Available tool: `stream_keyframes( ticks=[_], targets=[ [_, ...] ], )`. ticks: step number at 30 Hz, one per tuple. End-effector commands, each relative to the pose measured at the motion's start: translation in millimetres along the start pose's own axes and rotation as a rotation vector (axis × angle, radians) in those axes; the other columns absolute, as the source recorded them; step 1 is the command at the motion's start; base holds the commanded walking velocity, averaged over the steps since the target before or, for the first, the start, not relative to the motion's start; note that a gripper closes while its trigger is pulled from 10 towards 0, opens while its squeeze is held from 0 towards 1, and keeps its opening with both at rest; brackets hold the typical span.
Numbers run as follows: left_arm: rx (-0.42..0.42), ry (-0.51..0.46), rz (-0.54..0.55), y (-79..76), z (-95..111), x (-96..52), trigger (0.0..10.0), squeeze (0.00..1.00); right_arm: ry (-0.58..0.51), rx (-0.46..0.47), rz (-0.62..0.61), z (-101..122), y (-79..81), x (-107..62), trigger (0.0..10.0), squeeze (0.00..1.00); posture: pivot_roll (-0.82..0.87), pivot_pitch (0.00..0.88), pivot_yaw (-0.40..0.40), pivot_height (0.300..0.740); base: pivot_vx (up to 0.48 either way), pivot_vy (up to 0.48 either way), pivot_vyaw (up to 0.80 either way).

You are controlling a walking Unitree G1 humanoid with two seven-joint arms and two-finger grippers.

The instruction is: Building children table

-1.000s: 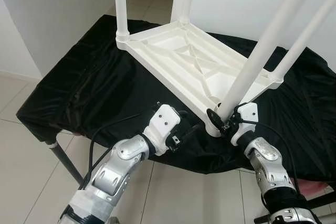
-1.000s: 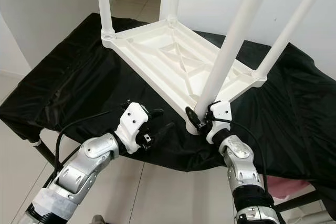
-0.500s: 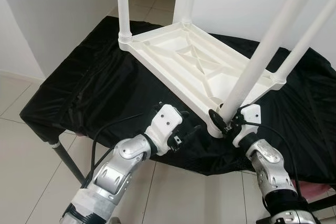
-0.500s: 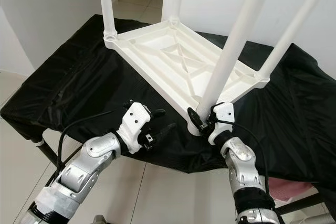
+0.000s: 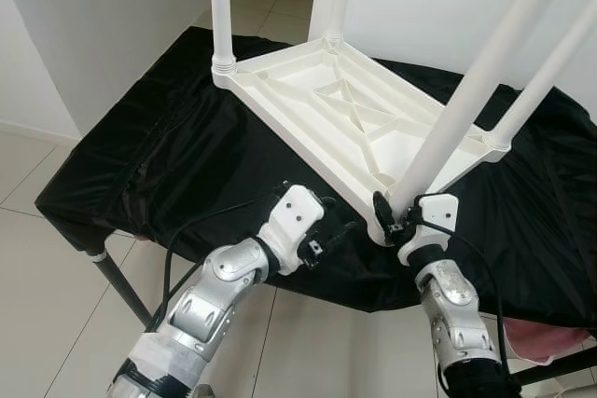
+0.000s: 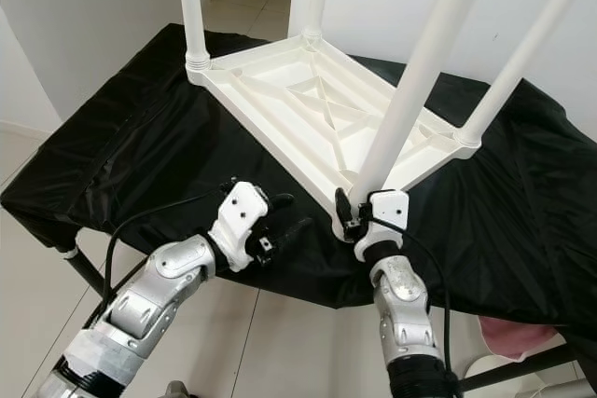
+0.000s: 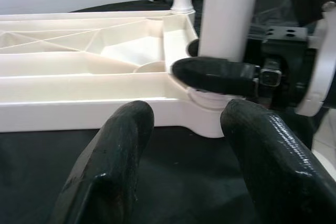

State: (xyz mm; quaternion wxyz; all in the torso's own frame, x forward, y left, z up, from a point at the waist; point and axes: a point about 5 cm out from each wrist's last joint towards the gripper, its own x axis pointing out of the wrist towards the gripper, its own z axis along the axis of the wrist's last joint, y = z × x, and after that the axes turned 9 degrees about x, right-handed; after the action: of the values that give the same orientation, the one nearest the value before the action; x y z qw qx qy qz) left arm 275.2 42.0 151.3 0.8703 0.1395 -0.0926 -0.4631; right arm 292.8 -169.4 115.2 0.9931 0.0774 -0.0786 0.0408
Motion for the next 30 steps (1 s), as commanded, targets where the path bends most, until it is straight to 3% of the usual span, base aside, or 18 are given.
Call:
stream_keyframes(
  ticks=[1,7,8,10,18,19,20,30],
  targets=[
    [0.0,-0.003,-0.049,-5.9,-1.6,-1.6,10.0,0.0,0.021,-0.011,-0.202,-2.9,-19.1,-9.9,10.0,0.0,0.01,0.095,-0.092,0.74,0.0,0.0,0.0],
    [-0.005,-0.007,-0.049,-8.7,-0.7,-0.8,10.0,0.0,0.016,0.019,-0.286,-5.2,-8.2,-14.0,10.0,0.0,0.01,0.098,-0.088,0.74,0.0,0.0,0.0],
    [-0.009,-0.01,-0.054,-11.0,-0.6,0.0,10.0,0.0,0.027,0.072,-0.307,-9.4,5.5,-16.3,10.0,0.0,0.0,0.096,-0.084,0.74,0.0,0.0,0.0],
    [-0.009,-0.011,-0.057,-11.6,-1.0,-0.2,10.0,0.0,0.033,0.088,-0.307,-10.7,9.2,-16.9,10.0,0.0,0.0,0.096,-0.084,0.74,0.0,0.0,0.0],
    [0.007,-0.013,-0.076,-8.2,0.0,4.0,10.0,0.0,-0.011,0.031,-0.26,-0.2,10.4,-16.8,10.0,0.0,-0.01,0.088,-0.068,0.74,0.0,0.0,0.0],
    [0.007,-0.019,-0.077,-7.3,1.7,5.0,10.0,0.0,-0.02,0.034,-0.243,2.0,9.8,-16.6,10.0,0.12,-0.01,0.088,-0.067,0.74,0.0,0.0,0.0],
    [0.006,-0.024,-0.078,-6.8,3.0,5.5,10.0,0.0,-0.029,0.046,-0.211,4.6,10.1,-16.2,10.0,1.0,-0.01,0.094,-0.071,0.74,0.0,0.0,0.0],
    [0.011,-0.022,-0.084,-9.1,2.8,3.4,10.0,0.0,-0.064,0.032,-0.038,18.2,3.8,-12.4,10.0,1.0,0.0,0.08,-0.072,0.74,0.0,0.0,0.0]
  ],
)
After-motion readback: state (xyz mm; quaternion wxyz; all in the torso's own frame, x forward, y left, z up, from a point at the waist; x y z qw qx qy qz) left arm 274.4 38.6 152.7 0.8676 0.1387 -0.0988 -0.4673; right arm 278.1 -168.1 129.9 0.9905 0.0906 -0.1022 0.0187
